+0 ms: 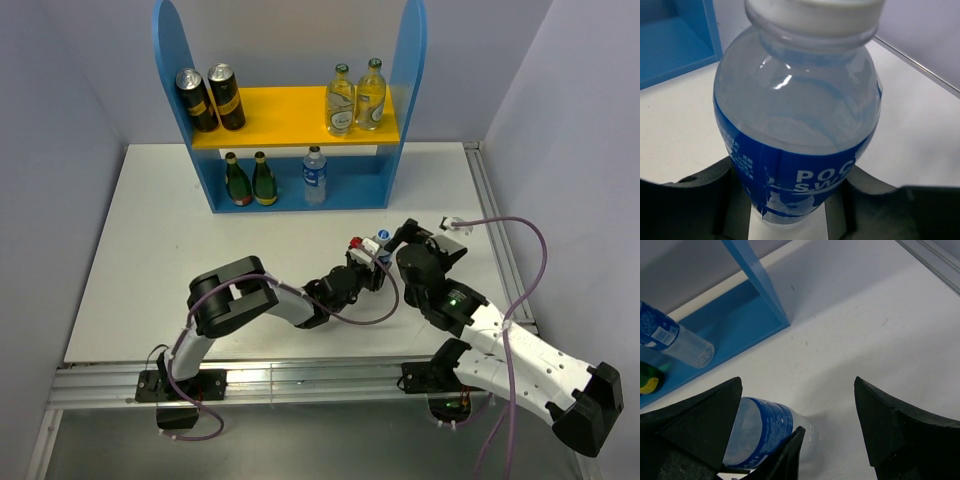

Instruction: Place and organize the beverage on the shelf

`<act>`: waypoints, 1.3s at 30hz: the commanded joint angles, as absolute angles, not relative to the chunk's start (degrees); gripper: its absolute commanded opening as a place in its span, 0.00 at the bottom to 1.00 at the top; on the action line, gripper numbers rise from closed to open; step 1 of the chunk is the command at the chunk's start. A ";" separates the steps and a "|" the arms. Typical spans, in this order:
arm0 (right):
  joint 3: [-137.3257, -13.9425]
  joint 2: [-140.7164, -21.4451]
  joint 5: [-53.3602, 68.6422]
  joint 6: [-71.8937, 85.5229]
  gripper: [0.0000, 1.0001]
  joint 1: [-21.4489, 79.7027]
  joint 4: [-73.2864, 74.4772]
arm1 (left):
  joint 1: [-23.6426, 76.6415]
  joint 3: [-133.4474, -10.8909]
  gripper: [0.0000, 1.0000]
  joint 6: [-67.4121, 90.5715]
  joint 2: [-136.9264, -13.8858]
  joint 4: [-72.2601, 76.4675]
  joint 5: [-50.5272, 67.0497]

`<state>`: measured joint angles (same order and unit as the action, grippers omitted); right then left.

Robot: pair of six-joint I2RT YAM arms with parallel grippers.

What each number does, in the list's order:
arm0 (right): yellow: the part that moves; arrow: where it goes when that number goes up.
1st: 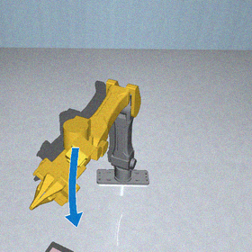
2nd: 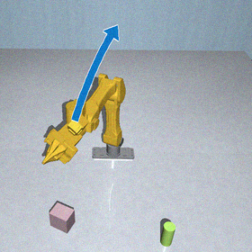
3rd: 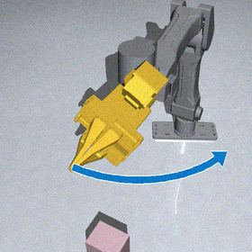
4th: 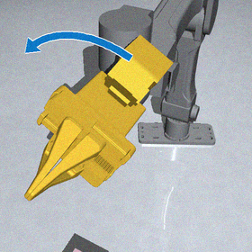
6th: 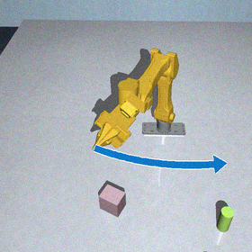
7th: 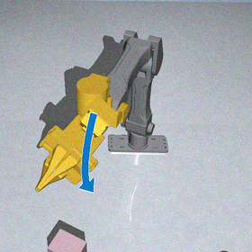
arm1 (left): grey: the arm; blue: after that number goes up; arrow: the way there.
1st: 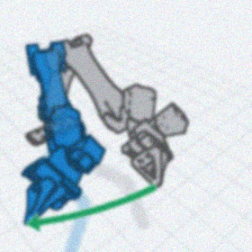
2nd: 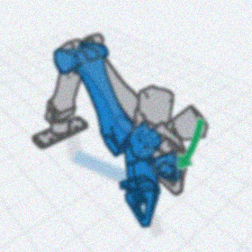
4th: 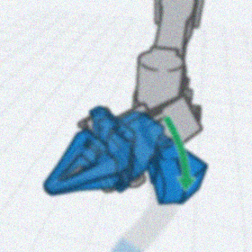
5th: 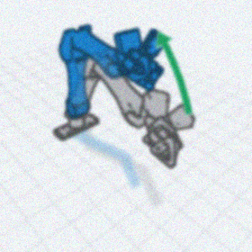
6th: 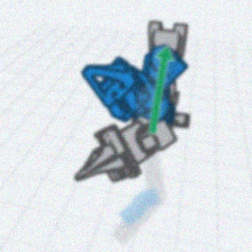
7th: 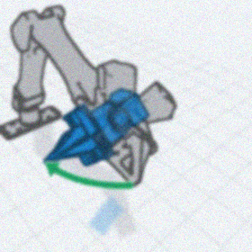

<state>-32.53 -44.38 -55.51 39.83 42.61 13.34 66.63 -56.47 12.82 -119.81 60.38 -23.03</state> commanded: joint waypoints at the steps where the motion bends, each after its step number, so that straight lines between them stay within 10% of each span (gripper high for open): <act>1: -32.43 -41.67 -59.75 44.19 1.00 42.10 14.58 | 66.53 -60.11 0.00 11.69 -122.34 63.02 -27.06; 39: -29.88 -35.77 -61.52 47.37 1.00 41.84 15.91 | 45.18 -100.37 0.01 11.42 -137.02 46.68 -32.43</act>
<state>-28.93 -35.88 -60.47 47.40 42.33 17.93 45.54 -95.02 10.68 -138.30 41.60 -31.46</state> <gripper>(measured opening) 0.998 0.559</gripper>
